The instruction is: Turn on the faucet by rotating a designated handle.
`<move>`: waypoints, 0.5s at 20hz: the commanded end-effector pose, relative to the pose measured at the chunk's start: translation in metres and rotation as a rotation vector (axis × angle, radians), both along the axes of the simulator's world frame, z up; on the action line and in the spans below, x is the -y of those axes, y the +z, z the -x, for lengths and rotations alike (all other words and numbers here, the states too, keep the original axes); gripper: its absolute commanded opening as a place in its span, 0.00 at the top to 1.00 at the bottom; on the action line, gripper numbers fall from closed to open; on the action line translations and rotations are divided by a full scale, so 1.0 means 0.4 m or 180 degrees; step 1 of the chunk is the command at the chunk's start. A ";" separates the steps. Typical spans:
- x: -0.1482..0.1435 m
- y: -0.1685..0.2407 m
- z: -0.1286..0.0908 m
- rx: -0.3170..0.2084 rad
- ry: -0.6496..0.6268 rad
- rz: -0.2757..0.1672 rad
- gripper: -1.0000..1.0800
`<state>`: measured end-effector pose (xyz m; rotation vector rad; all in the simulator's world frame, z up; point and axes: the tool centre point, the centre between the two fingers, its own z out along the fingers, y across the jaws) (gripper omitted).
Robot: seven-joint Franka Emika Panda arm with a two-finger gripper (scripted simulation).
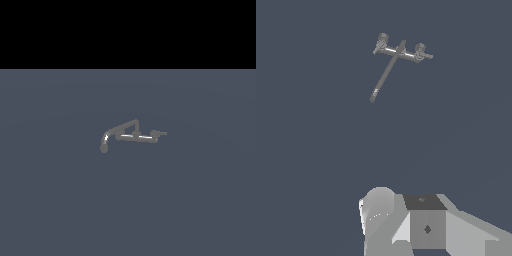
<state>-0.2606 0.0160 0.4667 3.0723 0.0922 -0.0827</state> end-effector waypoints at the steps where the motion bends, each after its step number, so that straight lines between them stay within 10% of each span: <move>1: 0.000 0.000 0.000 0.0000 0.0000 0.0000 1.00; 10: -0.013 -0.029 -0.023 0.0008 -0.0158 -0.0001 1.00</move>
